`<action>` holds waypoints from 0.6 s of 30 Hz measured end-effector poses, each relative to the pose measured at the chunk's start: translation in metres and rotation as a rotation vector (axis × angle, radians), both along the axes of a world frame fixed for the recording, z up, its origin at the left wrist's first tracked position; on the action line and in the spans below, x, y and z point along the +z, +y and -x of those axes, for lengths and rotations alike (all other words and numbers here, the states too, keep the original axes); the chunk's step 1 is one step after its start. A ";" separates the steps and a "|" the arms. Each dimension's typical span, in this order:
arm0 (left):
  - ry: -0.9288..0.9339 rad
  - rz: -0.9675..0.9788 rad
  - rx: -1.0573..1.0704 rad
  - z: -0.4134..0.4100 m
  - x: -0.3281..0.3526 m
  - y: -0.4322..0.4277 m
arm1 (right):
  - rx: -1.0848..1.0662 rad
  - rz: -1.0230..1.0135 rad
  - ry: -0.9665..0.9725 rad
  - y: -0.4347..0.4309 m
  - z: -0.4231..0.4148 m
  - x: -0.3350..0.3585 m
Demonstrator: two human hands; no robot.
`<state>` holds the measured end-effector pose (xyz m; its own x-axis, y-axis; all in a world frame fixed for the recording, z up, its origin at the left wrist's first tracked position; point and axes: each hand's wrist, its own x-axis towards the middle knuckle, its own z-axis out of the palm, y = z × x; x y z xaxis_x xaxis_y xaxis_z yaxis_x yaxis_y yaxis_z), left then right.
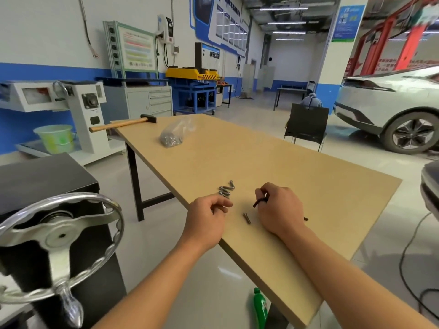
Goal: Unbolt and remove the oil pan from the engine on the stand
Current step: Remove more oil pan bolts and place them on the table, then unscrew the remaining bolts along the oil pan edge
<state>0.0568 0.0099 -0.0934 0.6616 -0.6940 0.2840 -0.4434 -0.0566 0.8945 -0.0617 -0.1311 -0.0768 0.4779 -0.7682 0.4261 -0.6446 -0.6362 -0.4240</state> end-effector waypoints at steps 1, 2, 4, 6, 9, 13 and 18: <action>-0.006 -0.014 -0.015 0.002 0.001 0.002 | -0.019 -0.015 -0.006 -0.001 0.000 0.000; -0.018 -0.036 -0.033 0.004 0.003 0.005 | -0.034 -0.030 -0.016 -0.001 0.001 0.001; -0.051 -0.092 -0.068 0.005 0.008 0.016 | -0.041 -0.046 -0.046 0.002 0.003 0.004; -0.085 -0.151 -0.078 0.002 0.015 0.037 | 0.003 -0.047 -0.063 0.016 0.006 0.010; -0.120 -0.235 -0.045 -0.007 0.032 0.084 | 0.146 -0.005 -0.111 0.057 0.004 0.031; -0.106 -0.258 0.038 -0.013 0.050 0.170 | 0.405 -0.076 -0.243 0.138 -0.025 0.070; -0.090 -0.273 0.113 -0.013 0.065 0.272 | 0.674 -0.317 -0.157 0.230 -0.059 0.087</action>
